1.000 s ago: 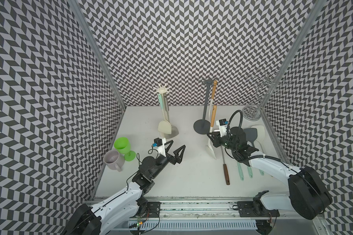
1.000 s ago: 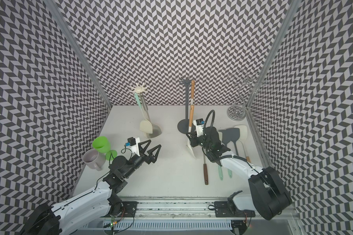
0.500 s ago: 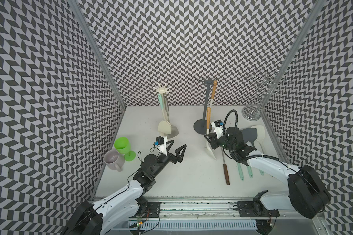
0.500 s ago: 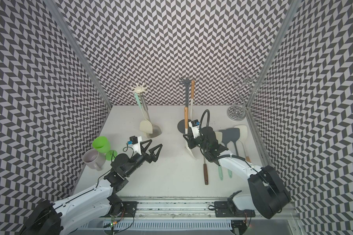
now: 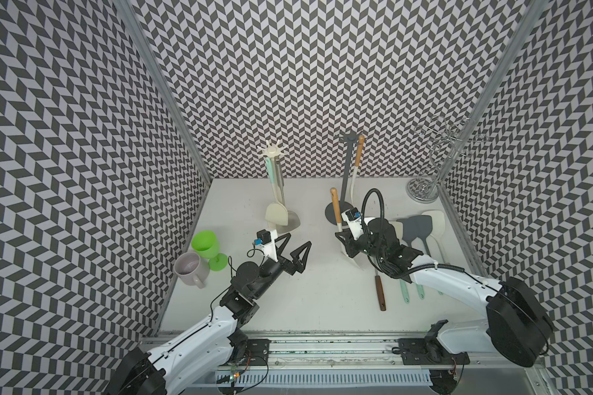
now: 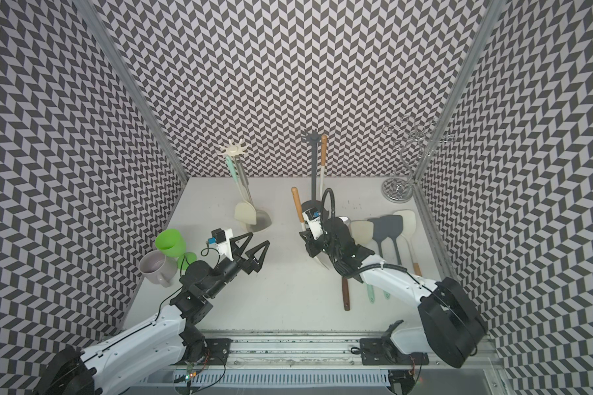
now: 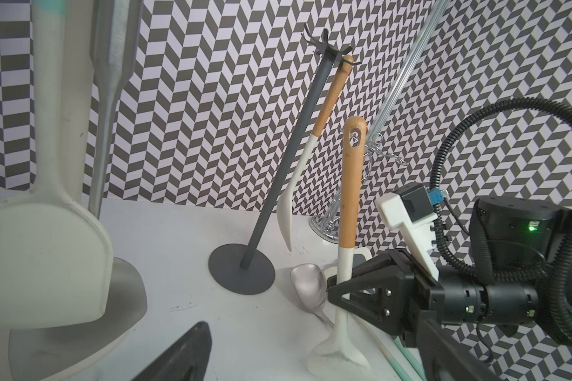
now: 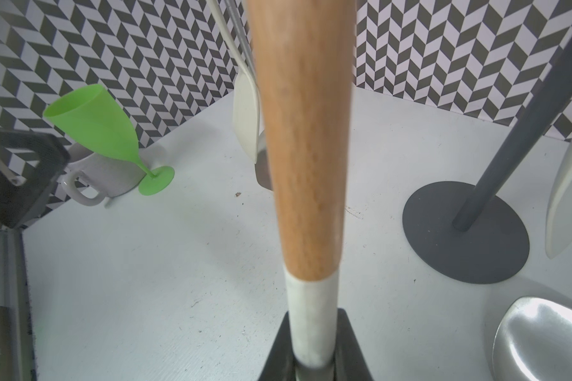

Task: Take the spatula off the kitchen utensil rack
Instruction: Place the spatula at the center of the board.

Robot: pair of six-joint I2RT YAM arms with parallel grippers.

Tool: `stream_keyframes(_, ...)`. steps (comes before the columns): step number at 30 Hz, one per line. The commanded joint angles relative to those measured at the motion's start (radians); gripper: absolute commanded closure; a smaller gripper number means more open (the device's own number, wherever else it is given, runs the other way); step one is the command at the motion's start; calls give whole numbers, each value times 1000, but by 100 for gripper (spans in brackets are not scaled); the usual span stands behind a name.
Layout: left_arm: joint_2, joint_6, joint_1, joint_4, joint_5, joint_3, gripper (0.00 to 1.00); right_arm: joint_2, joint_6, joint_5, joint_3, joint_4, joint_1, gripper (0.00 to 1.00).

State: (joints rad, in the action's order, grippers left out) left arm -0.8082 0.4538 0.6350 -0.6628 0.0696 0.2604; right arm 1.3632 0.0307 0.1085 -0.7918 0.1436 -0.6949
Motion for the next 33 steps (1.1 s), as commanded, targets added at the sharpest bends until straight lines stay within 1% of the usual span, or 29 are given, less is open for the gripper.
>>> stream_keyframes(1, 40, 25, -3, 4, 43, 14, 1, 1, -92, -126, -62, 40, -64, 100)
stream_keyframes(7, 111, 43, -4, 12, 36, 3, 1, 42, -190, -351, -62, 66, -181, 100)
stream_keyframes(10, 110, 60, -11, 12, 41, 4, 1, 59, -236, -477, -59, 88, -243, 100)
stream_keyframes(12, 102, 75, -20, 10, 53, 6, 1, 68, -270, -537, -54, 106, -282, 100)
stream_keyframes(17, 87, 126, -61, -7, 110, 5, 1, 66, -326, -629, -21, 167, -351, 100)
stream_keyframes(20, 69, 170, -107, -12, 145, 3, 1, 73, -372, -690, 5, 218, -402, 100)
stream_keyframes(24, 27, 235, -180, -65, 237, -10, 1, 92, -428, -755, 26, 273, -461, 100)
stream_keyframes(26, 7, 252, -199, -77, 256, -12, 2, 108, -448, -775, 28, 285, -481, 100)
stream_keyframes(29, -18, 258, -207, -87, 271, -9, 5, 141, -474, -814, 21, 304, -499, 100)
stream_keyframes(32, -33, 258, -209, -92, 272, -9, 13, 177, -487, -844, 10, 314, -505, 100)
stream_keyframes(33, -38, 258, -211, -93, 273, -9, 19, 188, -487, -860, 5, 319, -508, 100)
